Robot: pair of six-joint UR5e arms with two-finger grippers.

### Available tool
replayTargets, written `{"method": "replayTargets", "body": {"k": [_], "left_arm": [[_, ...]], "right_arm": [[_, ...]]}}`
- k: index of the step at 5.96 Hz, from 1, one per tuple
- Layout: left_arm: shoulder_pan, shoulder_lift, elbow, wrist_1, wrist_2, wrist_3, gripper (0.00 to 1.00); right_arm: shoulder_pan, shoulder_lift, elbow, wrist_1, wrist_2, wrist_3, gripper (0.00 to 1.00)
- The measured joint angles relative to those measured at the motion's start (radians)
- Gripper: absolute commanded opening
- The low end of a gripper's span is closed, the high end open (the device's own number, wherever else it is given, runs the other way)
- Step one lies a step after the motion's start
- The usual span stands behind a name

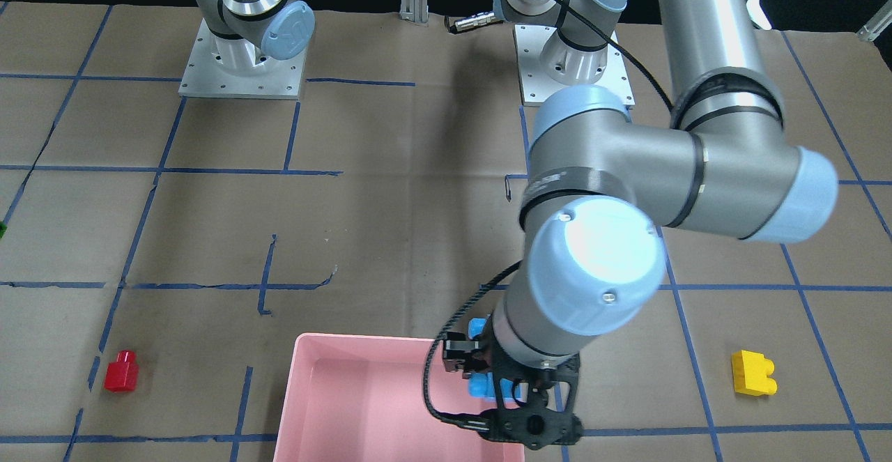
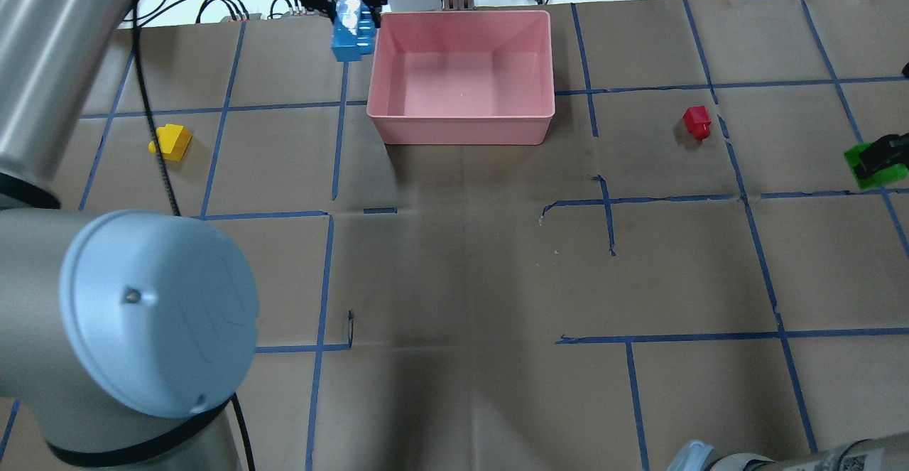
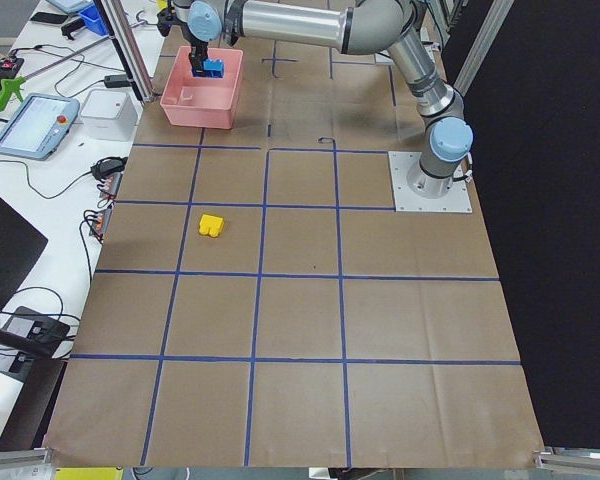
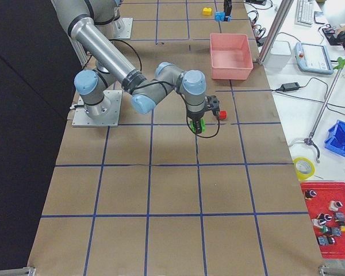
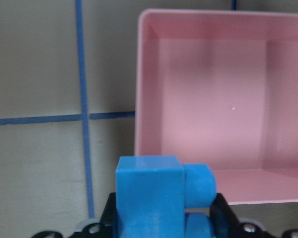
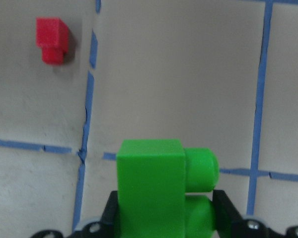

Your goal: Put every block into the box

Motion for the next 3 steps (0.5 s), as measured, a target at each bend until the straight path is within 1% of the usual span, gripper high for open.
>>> {"method": "replayTargets", "body": {"k": [1,2,3], "left_arm": [[-0.033,-0.038,-0.009,0.025,0.023,-0.024,0.0],[-0.045,-0.059,-0.033,0.065,0.029,-0.038,0.0],[-0.046,-0.066,-0.052,0.113,0.029,-0.044,0.0]], "right_arm": [[0.005,0.003,-0.045,0.028,0.101,0.074,0.06],[0.029,0.005,-0.065,0.057,0.168,0.149,0.06],[0.085,0.014,-0.08,0.066,0.193,0.215,0.07]]}}
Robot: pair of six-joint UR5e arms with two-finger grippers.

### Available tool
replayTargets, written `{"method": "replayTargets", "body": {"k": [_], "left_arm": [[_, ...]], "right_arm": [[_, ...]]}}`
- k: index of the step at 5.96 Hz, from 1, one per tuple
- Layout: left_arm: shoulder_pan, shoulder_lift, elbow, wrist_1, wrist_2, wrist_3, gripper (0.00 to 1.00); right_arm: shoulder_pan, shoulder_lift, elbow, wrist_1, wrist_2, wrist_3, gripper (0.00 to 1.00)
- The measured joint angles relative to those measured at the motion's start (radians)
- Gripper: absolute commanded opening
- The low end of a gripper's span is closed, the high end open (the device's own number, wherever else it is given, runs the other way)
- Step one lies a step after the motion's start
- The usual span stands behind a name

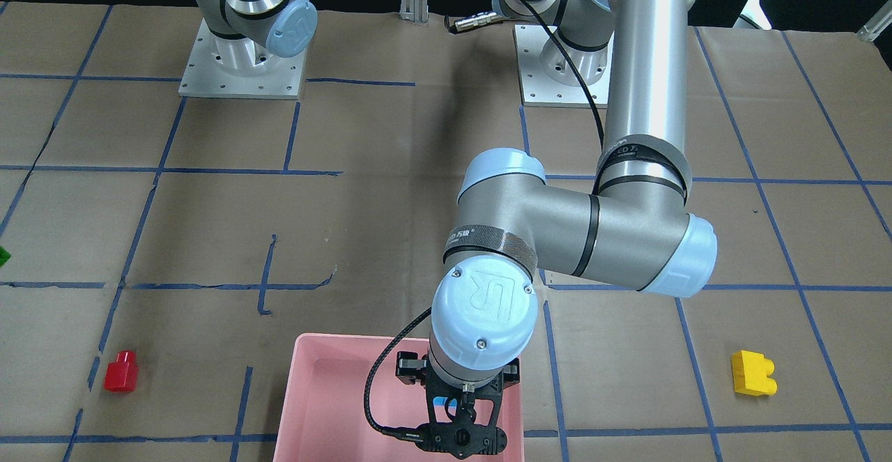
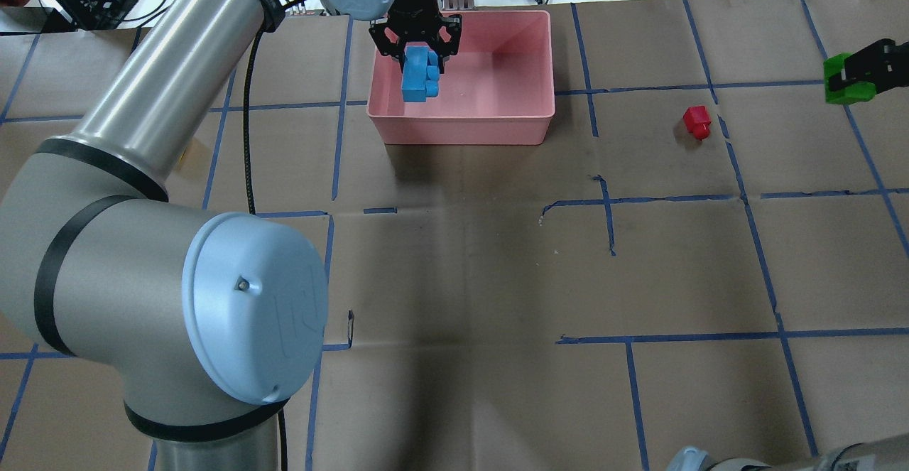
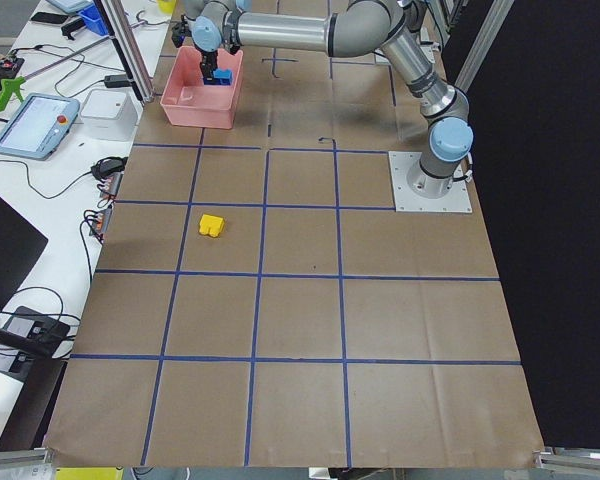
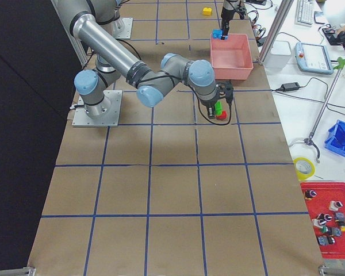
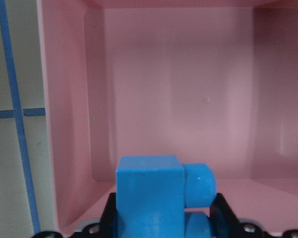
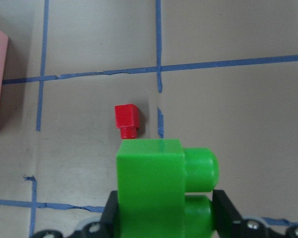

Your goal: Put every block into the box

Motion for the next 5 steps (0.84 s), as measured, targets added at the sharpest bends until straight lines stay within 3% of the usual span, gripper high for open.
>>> {"method": "replayTargets", "body": {"k": [1,2,3,4,5], "left_arm": [[0.002,-0.009,-0.005,0.058,-0.001,-0.001,0.0],[0.004,-0.022,-0.005,0.123,-0.001,-0.002,0.12],[0.005,-0.034,-0.005,0.174,-0.001,-0.002,0.8],[0.006,-0.039,-0.005,0.21,0.003,-0.004,0.99],[0.007,-0.038,-0.004,0.242,0.008,-0.004,0.99]], "right_arm": [[0.069,0.021,-0.031,0.004,0.013,0.067,0.07],[0.131,0.049,-0.072,0.005,0.043,0.134,0.07],[0.184,0.074,-0.097,0.003,0.084,0.2,0.06],[0.233,0.084,-0.106,-0.003,0.11,0.265,0.06],[0.28,0.087,-0.117,-0.005,0.119,0.322,0.06]]}}
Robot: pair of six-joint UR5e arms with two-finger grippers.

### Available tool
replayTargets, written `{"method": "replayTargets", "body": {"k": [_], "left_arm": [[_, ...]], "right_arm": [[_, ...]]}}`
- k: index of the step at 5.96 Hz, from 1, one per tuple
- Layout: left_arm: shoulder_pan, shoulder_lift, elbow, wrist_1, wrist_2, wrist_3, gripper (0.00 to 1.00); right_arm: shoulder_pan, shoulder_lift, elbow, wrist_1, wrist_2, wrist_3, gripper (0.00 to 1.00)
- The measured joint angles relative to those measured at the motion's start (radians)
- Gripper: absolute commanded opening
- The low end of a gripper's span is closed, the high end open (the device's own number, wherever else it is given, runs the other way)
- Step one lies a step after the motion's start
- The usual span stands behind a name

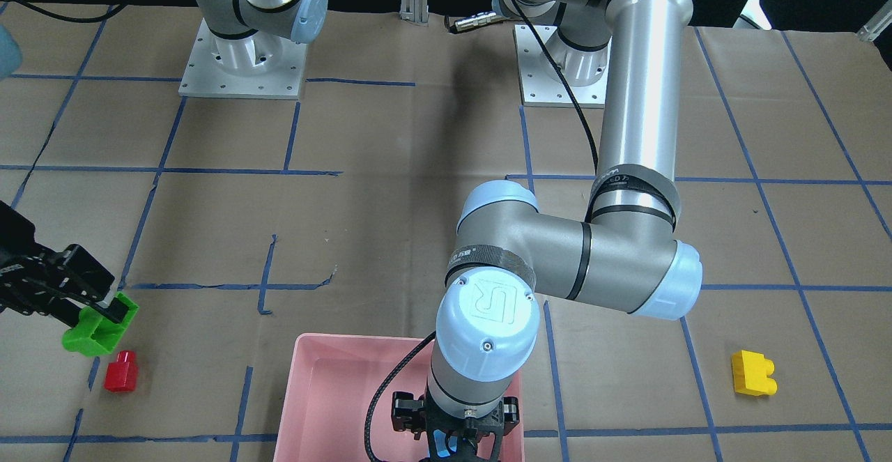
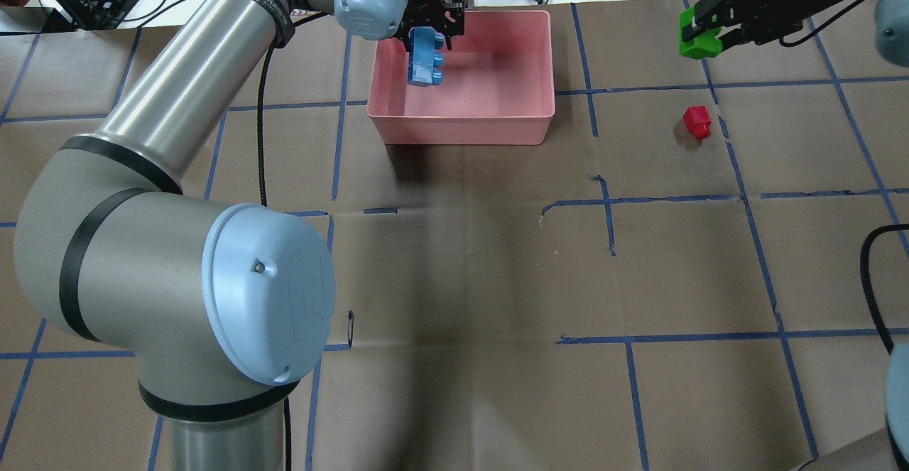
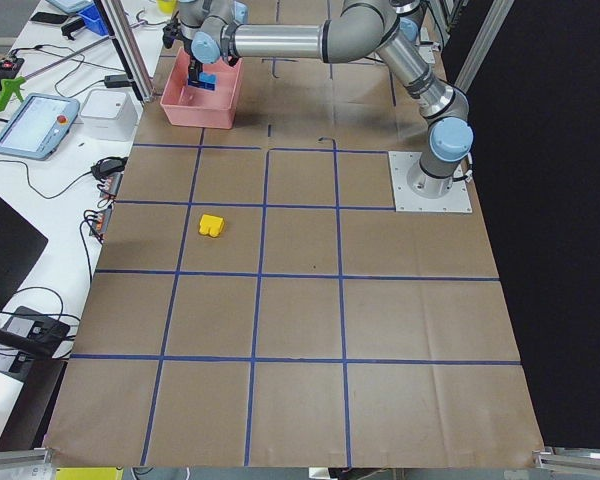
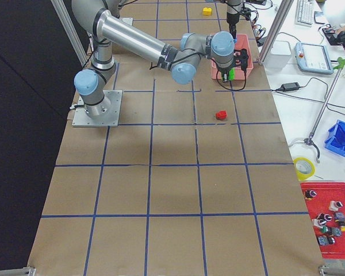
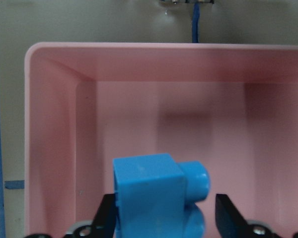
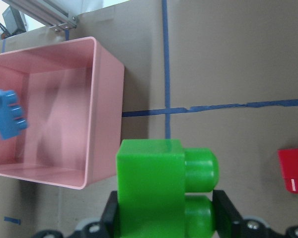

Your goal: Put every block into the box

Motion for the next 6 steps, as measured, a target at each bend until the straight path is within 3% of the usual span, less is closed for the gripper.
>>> {"method": "replayTargets", "body": {"k": [1,3,6], "left_arm": [[0.007,0.012,0.003,0.011,0.004,0.001,0.99],[0.084,0.113,-0.001,-0.1,-0.011,0.035,0.99],[0.246,0.199,-0.023,-0.247,-0.018,0.284,0.99]], "right_arm": [[0.049,0.005,-0.016,-0.001,0.003,0.066,0.06],[0.185,0.058,-0.085,-0.008,0.053,0.239,0.07],[0.346,0.273,-0.285,-0.017,0.07,0.308,0.12]]}}
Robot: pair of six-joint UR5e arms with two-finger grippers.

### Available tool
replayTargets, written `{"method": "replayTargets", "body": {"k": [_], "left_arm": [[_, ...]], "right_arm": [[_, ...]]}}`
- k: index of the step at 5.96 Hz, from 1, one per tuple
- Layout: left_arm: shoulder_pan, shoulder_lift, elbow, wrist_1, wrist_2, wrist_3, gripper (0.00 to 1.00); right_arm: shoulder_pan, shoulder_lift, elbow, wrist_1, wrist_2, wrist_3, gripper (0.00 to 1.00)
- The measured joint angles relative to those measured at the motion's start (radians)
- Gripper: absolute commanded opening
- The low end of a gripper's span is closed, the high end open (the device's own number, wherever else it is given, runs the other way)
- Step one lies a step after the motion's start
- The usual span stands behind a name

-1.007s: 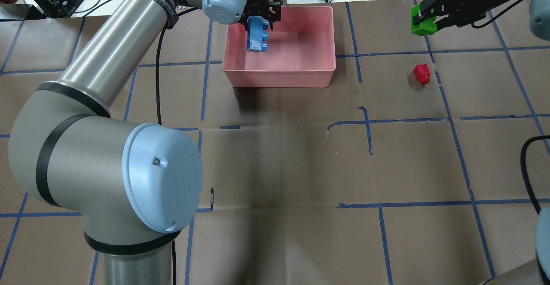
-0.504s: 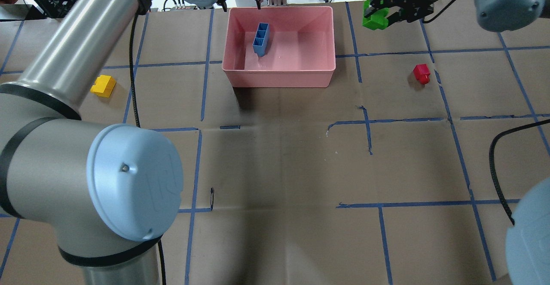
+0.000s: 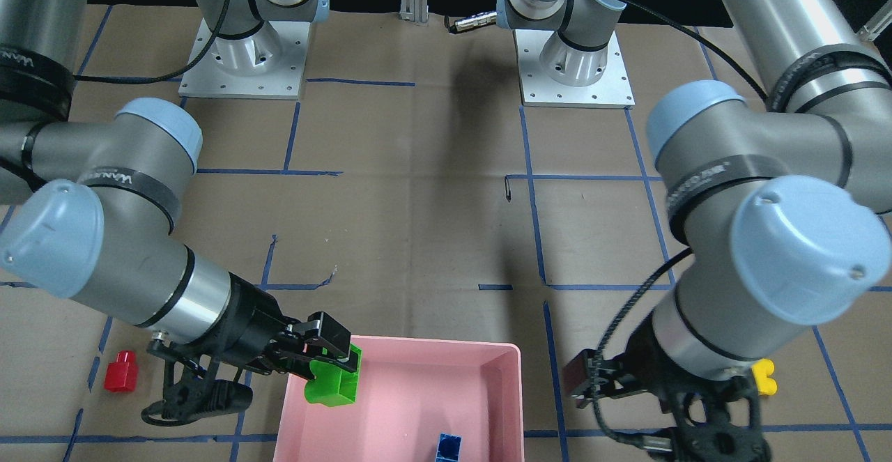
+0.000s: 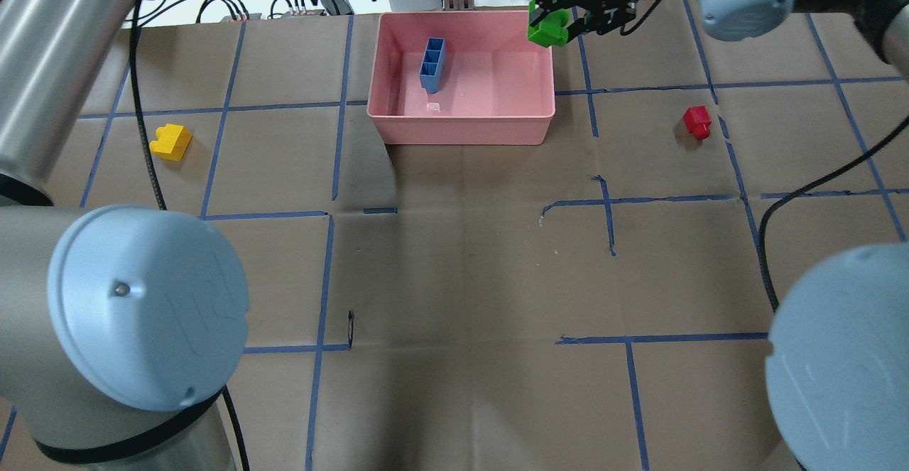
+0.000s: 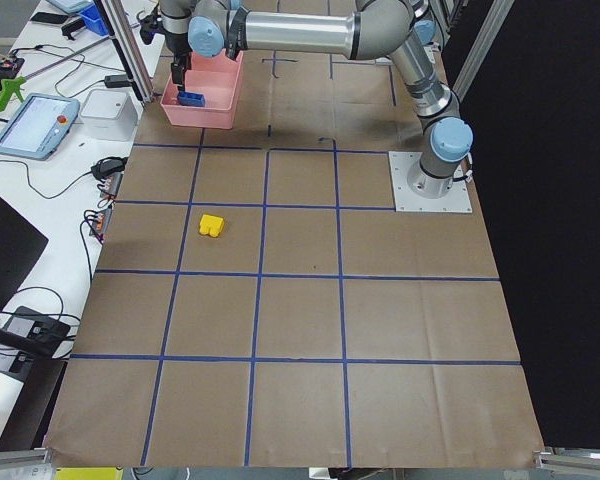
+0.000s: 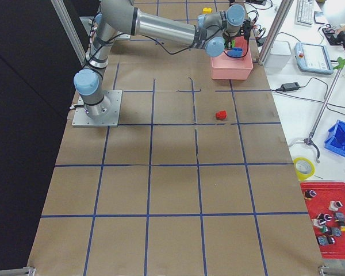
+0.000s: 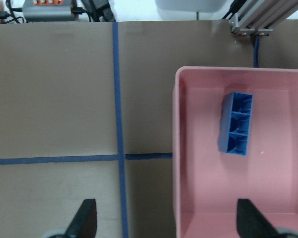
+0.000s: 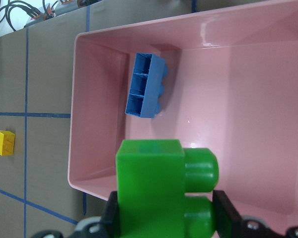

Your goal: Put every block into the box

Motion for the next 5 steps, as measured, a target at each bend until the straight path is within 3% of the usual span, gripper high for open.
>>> {"method": "replayTargets", "body": {"k": [1,5], "left_arm": [[0.078,0.012,-0.02,-0.013,0.003,0.143,0.99],[0.385,0.024,-0.2,0.013,0.002,0.645,0.99]], "right_arm": [[0.016,0.05,-0.046,-0.016,0.0,0.0,0.99],[0.037,0.098,-0.119,-0.053,-0.017,0.001,0.99]]}}
